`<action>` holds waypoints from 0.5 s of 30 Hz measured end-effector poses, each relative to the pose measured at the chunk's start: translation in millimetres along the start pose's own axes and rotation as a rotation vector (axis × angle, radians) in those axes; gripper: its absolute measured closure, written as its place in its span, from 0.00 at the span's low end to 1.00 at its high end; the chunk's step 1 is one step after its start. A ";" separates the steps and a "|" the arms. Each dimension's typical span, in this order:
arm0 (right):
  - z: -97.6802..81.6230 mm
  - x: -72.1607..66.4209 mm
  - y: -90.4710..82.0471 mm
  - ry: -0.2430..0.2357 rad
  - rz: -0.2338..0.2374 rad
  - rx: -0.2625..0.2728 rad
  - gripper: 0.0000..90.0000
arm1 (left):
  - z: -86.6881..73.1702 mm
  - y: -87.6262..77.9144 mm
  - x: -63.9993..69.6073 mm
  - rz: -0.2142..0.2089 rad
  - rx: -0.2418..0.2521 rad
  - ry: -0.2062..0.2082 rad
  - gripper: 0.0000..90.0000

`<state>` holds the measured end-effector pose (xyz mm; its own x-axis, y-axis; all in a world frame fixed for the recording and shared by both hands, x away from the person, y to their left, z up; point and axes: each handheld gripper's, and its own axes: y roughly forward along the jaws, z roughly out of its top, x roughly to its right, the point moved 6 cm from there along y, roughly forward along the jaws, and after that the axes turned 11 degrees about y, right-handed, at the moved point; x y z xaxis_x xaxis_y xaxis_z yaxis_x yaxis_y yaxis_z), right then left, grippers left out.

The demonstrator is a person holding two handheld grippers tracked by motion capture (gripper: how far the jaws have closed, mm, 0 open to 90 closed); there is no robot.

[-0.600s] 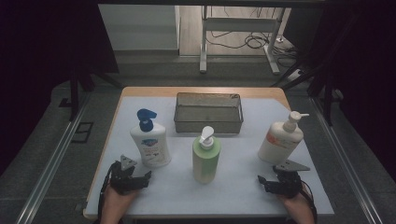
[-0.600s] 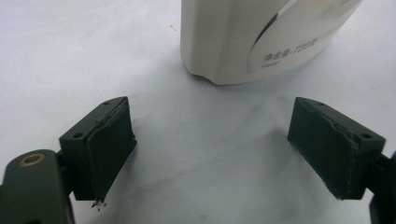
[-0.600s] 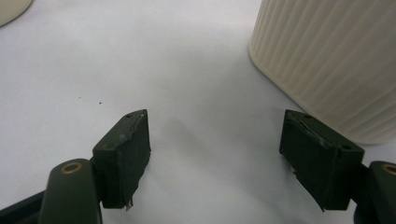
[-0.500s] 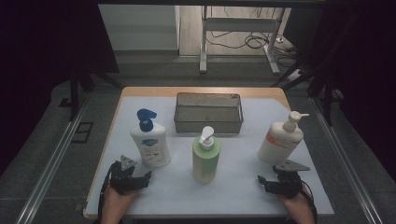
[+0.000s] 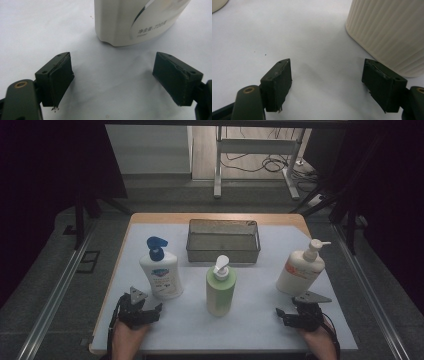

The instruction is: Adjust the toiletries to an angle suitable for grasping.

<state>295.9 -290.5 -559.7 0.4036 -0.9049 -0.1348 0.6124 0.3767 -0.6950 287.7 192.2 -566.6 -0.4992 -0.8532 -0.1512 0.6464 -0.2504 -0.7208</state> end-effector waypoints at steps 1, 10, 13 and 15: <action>0.0 -0.1 0.0 0.000 0.000 0.000 0.26 | 0.0 0.1 -0.1 -0.002 0.000 -0.001 0.18; 0.6 -1.6 0.7 -0.005 0.018 -0.017 0.19 | -0.6 0.8 -1.9 -0.022 -0.003 -0.017 0.17; 0.5 -2.9 0.8 -0.014 0.021 -0.029 0.18 | -0.7 0.8 -2.0 -0.023 -0.004 -0.019 0.17; 0.3 -3.6 0.1 -0.012 0.028 -0.033 0.18 | -0.7 0.9 -2.1 -0.024 -0.004 -0.019 0.17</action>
<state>294.7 -287.1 -559.1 0.4284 -0.8917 -0.1461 0.5780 0.3947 -0.7143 288.9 194.1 -567.4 -0.5030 -0.8558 -0.1210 0.6322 -0.2689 -0.7267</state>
